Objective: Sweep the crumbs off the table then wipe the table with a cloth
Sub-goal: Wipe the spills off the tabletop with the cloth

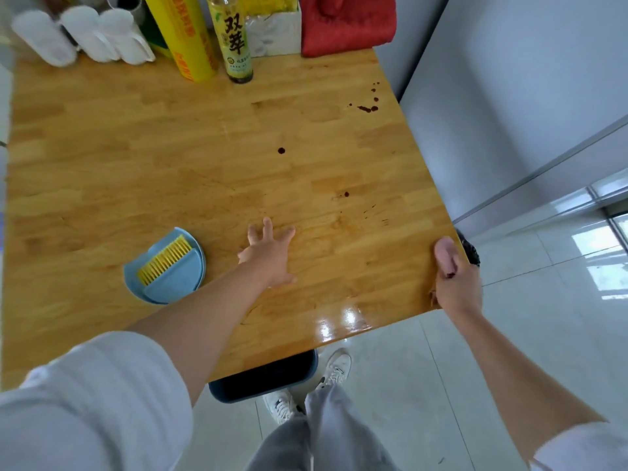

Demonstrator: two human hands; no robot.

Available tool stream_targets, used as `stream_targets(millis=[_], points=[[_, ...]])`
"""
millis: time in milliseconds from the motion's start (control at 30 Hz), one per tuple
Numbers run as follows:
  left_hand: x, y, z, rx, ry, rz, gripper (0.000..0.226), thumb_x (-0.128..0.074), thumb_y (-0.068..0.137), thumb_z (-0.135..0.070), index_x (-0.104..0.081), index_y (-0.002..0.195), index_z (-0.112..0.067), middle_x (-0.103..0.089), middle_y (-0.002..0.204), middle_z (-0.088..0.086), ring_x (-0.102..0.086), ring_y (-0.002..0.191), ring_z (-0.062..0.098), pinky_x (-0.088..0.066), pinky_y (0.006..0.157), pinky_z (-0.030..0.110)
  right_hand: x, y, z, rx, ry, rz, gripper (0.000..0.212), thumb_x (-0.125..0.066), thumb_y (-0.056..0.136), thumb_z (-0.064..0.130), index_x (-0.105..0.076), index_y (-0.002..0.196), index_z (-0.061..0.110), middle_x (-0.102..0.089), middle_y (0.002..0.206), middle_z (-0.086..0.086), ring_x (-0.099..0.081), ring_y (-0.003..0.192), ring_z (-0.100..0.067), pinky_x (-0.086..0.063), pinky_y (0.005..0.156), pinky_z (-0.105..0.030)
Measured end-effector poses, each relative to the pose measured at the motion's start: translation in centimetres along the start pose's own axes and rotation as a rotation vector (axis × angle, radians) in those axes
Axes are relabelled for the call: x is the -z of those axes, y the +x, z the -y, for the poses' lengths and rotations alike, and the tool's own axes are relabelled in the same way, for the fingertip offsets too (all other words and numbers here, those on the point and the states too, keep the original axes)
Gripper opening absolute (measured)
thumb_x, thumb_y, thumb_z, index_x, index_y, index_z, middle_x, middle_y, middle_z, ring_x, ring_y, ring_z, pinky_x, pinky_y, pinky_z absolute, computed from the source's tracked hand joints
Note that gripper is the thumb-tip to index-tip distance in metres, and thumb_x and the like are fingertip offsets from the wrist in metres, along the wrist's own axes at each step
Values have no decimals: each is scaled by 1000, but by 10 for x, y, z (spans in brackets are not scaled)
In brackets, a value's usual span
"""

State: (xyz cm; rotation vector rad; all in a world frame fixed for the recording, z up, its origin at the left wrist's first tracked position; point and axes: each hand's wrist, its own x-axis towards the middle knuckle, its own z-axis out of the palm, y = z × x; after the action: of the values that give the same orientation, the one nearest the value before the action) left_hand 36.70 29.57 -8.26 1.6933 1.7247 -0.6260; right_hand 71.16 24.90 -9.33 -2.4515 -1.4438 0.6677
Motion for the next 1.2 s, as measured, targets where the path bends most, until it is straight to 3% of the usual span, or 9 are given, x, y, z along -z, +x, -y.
stream_targets(millis=[67,333,433,567,700,833,967,1033,1200], points=[[-2,2,0,-7,-13,2,112,-76,84,-47,8,157,-40,30,162,9,15,149,46,-37,109,63,-9,0,11,-92,-65,-59,49,-48,93,5,-51,134,32,-55,126,-15,-58,89,-30,-51,70,-40],[-7,5,5,-12,0,-31,116,-76,79,-57,9,156,-42,28,163,8,14,149,46,-39,108,62,-83,-76,93,690,14,319,35,-59,98,14,-69,121,39,-60,131,9,-63,98,-9,-56,66,-23],[-11,5,3,-17,-11,-20,116,-77,81,-51,12,155,-43,31,161,7,17,149,45,-38,109,64,-33,-15,55,392,-64,108,53,-49,95,0,-71,110,46,-61,132,18,-68,91,-7,-49,51,-20],[-8,4,5,-14,-29,-25,114,-77,82,-47,10,156,-42,30,162,8,16,149,46,-35,110,65,-14,32,53,-114,10,-58,60,-40,93,3,-55,134,44,-53,136,-9,-69,95,-36,-59,81,-47],[10,2,-2,4,67,5,112,-77,78,-57,-1,157,-40,11,164,13,-3,148,50,-47,105,55,-77,-16,126,410,-42,168,36,-52,96,26,-58,132,33,-49,139,-6,-57,100,-22,-45,58,-22],[52,12,13,-46,21,59,85,-68,84,-59,-26,155,-40,-22,158,12,-25,143,45,-43,108,49,-66,16,134,729,-148,339,24,-50,102,24,-66,118,29,-59,133,-1,-64,97,-18,-55,61,-29],[73,13,43,82,-105,-148,76,-67,90,-48,-26,154,-41,-25,158,9,-29,141,40,-43,107,50,-1,97,94,216,25,74,41,-42,94,-5,-60,97,32,-67,99,-8,-66,66,-23,-40,42,-21],[79,19,53,190,-174,-110,95,-73,86,-48,-12,158,-38,-6,164,11,-12,148,44,-38,112,54,-3,109,98,-11,58,-16,37,-43,95,-2,-58,110,29,-58,115,-13,-61,74,-24,-44,54,-26],[85,45,58,320,-297,-22,128,-82,74,-55,13,158,-37,26,163,11,11,149,48,-28,116,60,-82,37,162,686,184,430,37,-52,93,-2,-70,107,26,-61,127,10,-64,104,-11,-57,76,-30]])
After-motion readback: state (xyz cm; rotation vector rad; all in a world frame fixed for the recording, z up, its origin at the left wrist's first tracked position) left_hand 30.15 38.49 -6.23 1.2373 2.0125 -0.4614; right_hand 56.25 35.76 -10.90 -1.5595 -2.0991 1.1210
